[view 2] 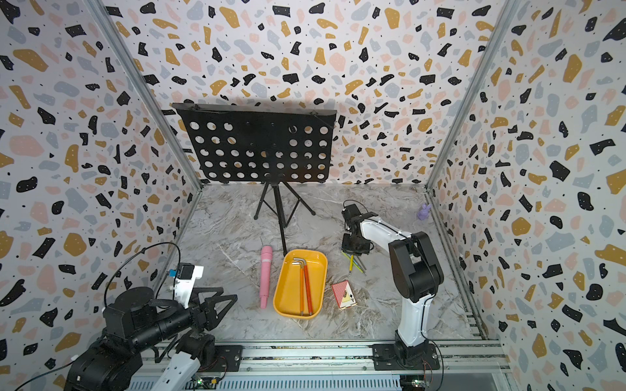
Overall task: Put the hex key on the desktop into the storage box
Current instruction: Pick up the Allen key from the center of the board, then place the Allen key in the storage box.
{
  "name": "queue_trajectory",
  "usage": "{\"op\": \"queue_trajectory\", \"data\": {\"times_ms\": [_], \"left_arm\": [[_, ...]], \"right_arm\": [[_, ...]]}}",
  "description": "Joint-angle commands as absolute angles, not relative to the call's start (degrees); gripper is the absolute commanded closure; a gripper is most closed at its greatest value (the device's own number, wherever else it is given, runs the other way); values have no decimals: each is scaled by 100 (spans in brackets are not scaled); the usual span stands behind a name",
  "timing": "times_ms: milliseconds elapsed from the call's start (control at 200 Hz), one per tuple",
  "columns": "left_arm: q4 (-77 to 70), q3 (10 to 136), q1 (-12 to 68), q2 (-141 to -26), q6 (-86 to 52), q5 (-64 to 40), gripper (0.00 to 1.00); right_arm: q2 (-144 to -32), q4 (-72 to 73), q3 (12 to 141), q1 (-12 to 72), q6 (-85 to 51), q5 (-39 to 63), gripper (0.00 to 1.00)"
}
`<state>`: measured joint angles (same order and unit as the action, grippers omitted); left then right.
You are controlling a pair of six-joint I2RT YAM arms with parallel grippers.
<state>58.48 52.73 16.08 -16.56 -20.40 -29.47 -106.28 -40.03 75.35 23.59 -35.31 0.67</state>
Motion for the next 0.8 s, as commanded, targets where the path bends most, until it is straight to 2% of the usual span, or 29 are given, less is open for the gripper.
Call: {"op": "queue_trajectory", "data": {"times_ms": [0,140,385,621,796], "left_arm": [[5713,5203,1573,-1648,-2044,-2955,22],[5713,5203,1564,-1652,-2050,-2956,22],[5713,5203,1548,-1652,-2049,-2951,22],[5712,5203,1543,-1666,-2048,-2946,22],[5706,5203,1533,-1661,-2051,-2951,22]], "right_arm": [[-9840,-4219,7593,2389,-3517,-15,100],[-9376,-4236,7646,2652,-3448,148,100],[-8778,-4061,7483,3631,-3722,494,100],[-8983,-3875,7436,4605,-4131,767,100],[-9263,-3708,7269,4967,-4442,841,100]]}}
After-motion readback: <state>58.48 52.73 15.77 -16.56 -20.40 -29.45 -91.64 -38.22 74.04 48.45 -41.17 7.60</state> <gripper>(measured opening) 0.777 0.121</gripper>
